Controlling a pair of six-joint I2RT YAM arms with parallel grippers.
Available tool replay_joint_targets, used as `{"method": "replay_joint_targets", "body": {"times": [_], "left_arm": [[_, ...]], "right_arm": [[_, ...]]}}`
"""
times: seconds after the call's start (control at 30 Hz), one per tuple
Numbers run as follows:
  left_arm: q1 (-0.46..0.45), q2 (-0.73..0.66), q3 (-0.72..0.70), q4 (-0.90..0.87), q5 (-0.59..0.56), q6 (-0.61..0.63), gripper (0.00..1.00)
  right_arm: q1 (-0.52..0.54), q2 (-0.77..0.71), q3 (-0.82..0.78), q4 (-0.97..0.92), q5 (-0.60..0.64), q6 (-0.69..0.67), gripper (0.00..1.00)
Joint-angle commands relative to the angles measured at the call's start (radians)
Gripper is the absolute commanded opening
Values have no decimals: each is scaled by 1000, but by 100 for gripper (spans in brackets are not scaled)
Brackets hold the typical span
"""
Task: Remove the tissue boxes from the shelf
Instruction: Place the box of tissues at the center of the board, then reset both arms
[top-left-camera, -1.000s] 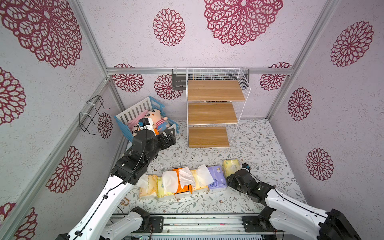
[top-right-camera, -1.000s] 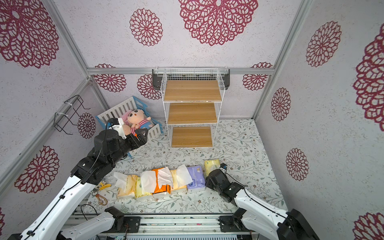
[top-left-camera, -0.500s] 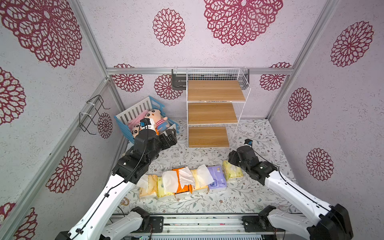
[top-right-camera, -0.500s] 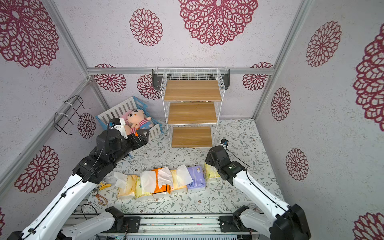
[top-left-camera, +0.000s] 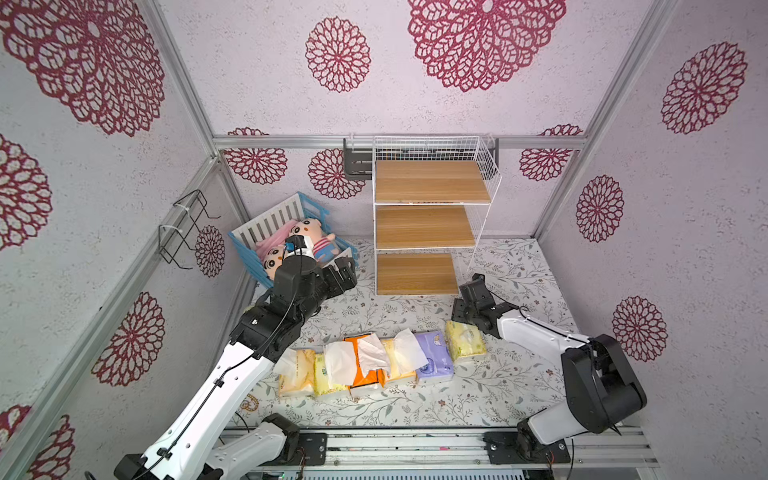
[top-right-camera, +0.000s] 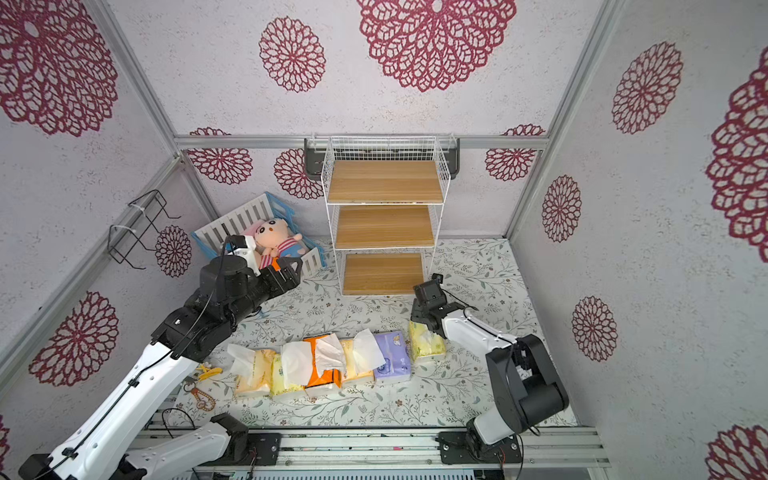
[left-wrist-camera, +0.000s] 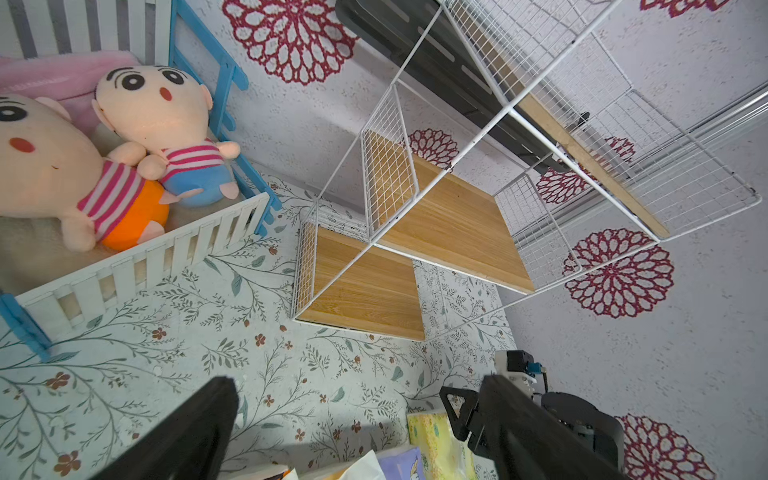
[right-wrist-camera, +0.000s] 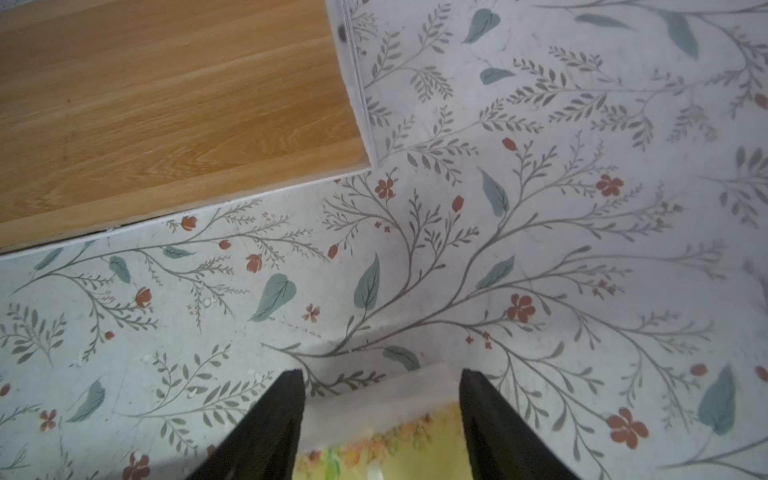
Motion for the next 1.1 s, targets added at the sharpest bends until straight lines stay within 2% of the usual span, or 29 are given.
{"method": "replay_joint_targets", "body": {"times": [0.0, 0.17, 0.37, 0.47, 0.57, 0.6, 0.63, 0.67, 0.8, 0.87, 1.0, 1.07], "left_arm": [[-7, 16, 30, -1, 12, 11, 98], [-7, 11, 26, -9, 0, 19, 98], [-8, -13, 15, -18, -38, 37, 98], [-7, -21, 9, -34, -58, 56, 98], [-7, -35, -2, -44, -96, 91, 97], [-7, -42, -12, -41, -120, 110, 97], [-9, -49, -23, -36, -152, 130, 97], [-7, -59, -41, -23, -204, 153, 97], [-8, -139, -165, 112, -265, 389, 99], [-7, -167, -229, 176, -352, 460, 97], [17, -157, -315, 271, -521, 569, 97], [52, -136, -346, 305, -518, 600, 97]], "right_arm": [[-15, 43, 21, 44, -24, -50, 65], [-15, 33, -35, 65, -77, -22, 63], [-14, -109, -152, 104, -161, 35, 63], [-14, -174, -176, 113, -181, 43, 65], [-14, -233, -170, 106, -170, 40, 73], [-14, -252, -161, 104, -157, 34, 82], [-14, -267, -154, 104, -141, 24, 97], [-15, -284, -139, 103, -117, 17, 99], [-23, -336, -92, 115, 4, 4, 99], [-38, -360, -91, 160, 42, -22, 99], [-110, -394, -136, 304, 12, -80, 99], [-153, -400, -177, 401, -28, -120, 99]]}}
